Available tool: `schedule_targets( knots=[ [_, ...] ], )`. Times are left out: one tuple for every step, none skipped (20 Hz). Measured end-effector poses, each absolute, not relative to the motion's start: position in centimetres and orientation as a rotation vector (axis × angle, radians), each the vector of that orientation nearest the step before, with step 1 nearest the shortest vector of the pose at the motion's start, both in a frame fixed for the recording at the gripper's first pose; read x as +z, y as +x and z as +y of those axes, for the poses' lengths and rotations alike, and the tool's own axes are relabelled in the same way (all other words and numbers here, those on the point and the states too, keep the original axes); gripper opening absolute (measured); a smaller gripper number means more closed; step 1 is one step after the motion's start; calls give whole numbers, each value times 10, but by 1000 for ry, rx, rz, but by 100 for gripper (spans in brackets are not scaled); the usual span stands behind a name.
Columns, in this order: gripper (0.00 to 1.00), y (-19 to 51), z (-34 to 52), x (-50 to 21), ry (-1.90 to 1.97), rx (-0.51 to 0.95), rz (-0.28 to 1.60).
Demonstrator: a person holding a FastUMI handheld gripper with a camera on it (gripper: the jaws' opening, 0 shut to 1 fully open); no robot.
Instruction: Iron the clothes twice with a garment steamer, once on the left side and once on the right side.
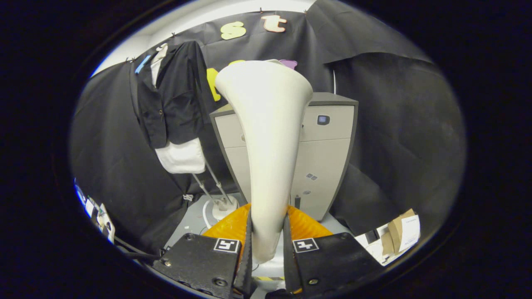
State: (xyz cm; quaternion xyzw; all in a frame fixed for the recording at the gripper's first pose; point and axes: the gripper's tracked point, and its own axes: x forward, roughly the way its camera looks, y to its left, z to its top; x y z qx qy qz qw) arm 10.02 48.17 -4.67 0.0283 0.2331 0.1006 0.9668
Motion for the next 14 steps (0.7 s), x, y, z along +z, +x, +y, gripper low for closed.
schedule_targets(
  knots=[
    [34, 98, 482, -47, 57, 209, 475],
    [34, 97, 482, -48, 56, 209, 478],
    [34, 97, 480, -48, 61, 205, 480],
    [34, 99, 480, -47, 62, 202, 480],
    [34, 99, 479, -48, 62, 194, 480],
    [34, 99, 478, -47, 64, 188, 484],
    [34, 97, 478, -46, 67, 188, 479],
    [34, 98, 477, -45, 60, 187, 474],
    [34, 98, 474, -45, 54, 185, 469],
    [34, 99, 473, -44, 61, 182, 467],
    [34, 98, 473, -45, 66, 180, 468],
    [34, 98, 472, -45, 66, 180, 469],
    [34, 98, 471, -45, 65, 183, 473],
    [34, 98, 471, -44, 66, 185, 477]
  ],
)
